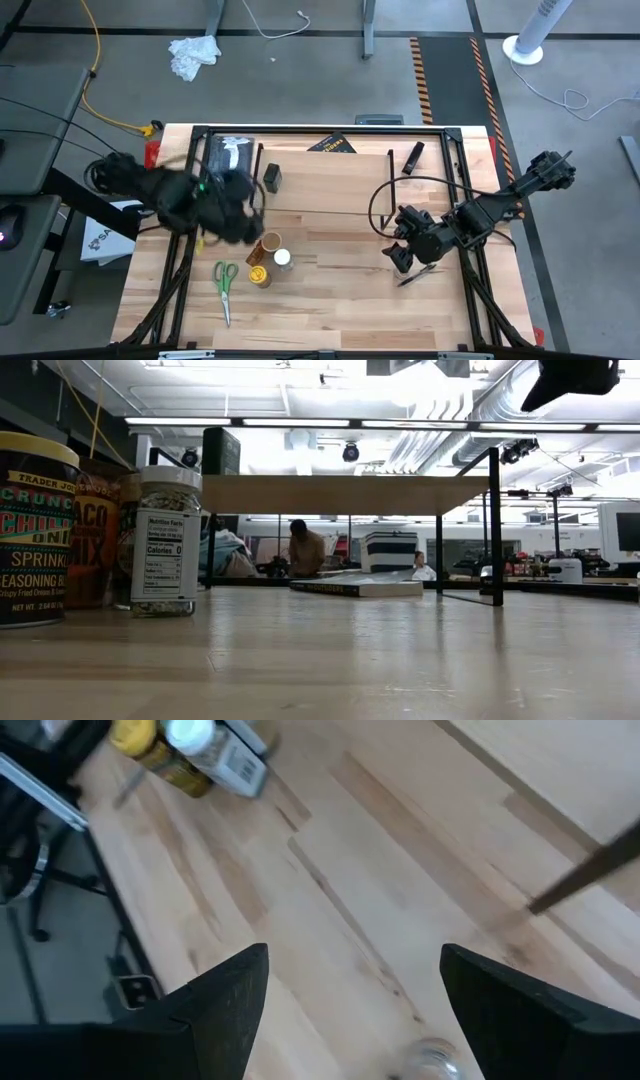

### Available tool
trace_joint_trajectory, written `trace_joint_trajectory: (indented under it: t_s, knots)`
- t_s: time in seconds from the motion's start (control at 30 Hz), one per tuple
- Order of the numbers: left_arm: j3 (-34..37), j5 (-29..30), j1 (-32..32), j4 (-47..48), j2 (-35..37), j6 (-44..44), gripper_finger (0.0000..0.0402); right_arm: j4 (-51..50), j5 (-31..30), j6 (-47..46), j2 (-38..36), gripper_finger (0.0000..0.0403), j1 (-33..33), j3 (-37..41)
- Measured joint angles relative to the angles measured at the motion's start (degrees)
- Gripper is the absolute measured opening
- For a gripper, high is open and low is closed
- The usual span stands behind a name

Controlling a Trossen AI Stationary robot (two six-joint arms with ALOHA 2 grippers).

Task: Shelf spices
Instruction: Put the yellow seasoning bottle on the shelf

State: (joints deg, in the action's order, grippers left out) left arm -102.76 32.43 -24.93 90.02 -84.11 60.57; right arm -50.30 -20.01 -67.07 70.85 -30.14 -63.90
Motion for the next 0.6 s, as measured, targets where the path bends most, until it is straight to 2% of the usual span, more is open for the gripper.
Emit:
trace_joint_trajectory:
  t_s: [0.13,0.27,0.6]
  knots:
    - [0.0,-1.2,-5.6,-0.1,-3.3,-8.5,0.033,4.5,1.7,-1.2,0.0,0.0293,1.4,0.0]
    - [0.0,-1.9,-9.0,-0.1,-4.5,-12.8,0.033,10.2,2.9,-4.7,0.0,0.0293,3.4,0.0]
    - [0.0,-1.4,-9.2,0.0,-2.2,-14.7,0.033,15.7,4.0,-11.4,0.0,0.0293,6.8,0.0]
